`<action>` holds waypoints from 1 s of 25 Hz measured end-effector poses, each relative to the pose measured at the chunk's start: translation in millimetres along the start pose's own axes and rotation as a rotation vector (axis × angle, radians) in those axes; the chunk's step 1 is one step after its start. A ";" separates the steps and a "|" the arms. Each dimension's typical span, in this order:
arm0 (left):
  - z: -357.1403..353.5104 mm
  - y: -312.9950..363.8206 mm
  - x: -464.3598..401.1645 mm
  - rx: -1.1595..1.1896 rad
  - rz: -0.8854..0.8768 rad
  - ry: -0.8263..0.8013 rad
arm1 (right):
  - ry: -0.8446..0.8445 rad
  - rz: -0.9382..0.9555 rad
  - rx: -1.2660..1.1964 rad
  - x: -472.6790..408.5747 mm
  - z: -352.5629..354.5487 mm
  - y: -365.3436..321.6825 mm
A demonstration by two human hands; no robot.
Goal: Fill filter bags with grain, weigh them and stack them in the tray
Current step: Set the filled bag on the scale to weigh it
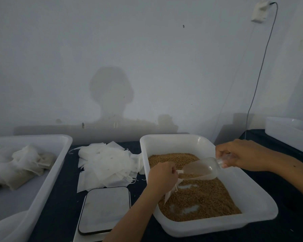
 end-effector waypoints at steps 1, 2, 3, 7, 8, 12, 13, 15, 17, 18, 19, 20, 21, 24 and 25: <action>0.4 -0.8 0.1 0.006 0.007 0.002 | 0.001 -0.007 -0.026 0.8 -2.9 1.6; 0.9 -1.5 0.2 0.009 0.014 0.008 | 0.009 -0.012 -0.056 1.8 -5.8 3.8; 1.2 -2.0 0.3 0.010 0.019 0.014 | 0.022 -0.017 -0.088 2.4 -8.0 7.0; 7.0 -3.7 -1.4 0.095 0.064 0.077 | 0.068 -0.036 -0.407 7.4 -20.4 26.6; 9.5 -5.9 -1.8 0.173 0.098 0.103 | 0.059 -0.058 -0.509 8.7 -27.1 32.1; 13.5 -15.4 -0.9 0.531 0.247 0.157 | 0.012 -0.166 -0.688 7.7 -63.3 44.6; 13.1 -17.4 -0.5 0.592 0.278 0.169 | 0.013 -0.198 -0.706 6.1 -70.3 44.8; 12.1 -21.7 -1.3 0.683 0.330 0.184 | 0.001 -0.256 -0.650 0.6 -81.6 40.7; 9.8 -22.6 -2.6 0.726 0.346 0.162 | -0.053 -0.268 -0.429 -9.1 -93.7 33.7; 8.8 -21.3 -2.8 0.748 0.347 0.145 | -0.090 -0.268 -0.326 -15.6 -98.5 26.8; 8.5 -20.2 -3.1 0.775 0.347 0.130 | -0.122 -0.287 -0.272 -23.4 -105.5 21.0; 8.5 -19.6 -3.5 0.806 0.350 0.114 | -0.143 -0.294 -0.249 -30.6 -111.9 14.0; 8.9 -18.8 -3.3 0.843 0.350 0.091 | -0.150 -0.304 -0.244 -39.1 -119.7 9.7; 14.5 -12.0 2.5 0.933 0.321 -0.028 | -0.136 -0.314 -0.153 -54.1 -135.2 -7.2; 19.2 -10.7 5.5 0.927 0.310 -0.052 | -0.125 -0.334 -0.087 -55.4 -138.2 -10.3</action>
Point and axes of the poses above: each hand's wrist, its own x-axis away from the middle knuckle, its own z-axis out of the back of the hand, y = z × x, the point moved 6 cm from there along -x, towards the middle knuckle, and after that the axes turned 4 degrees about x, right-handed, at the moved point
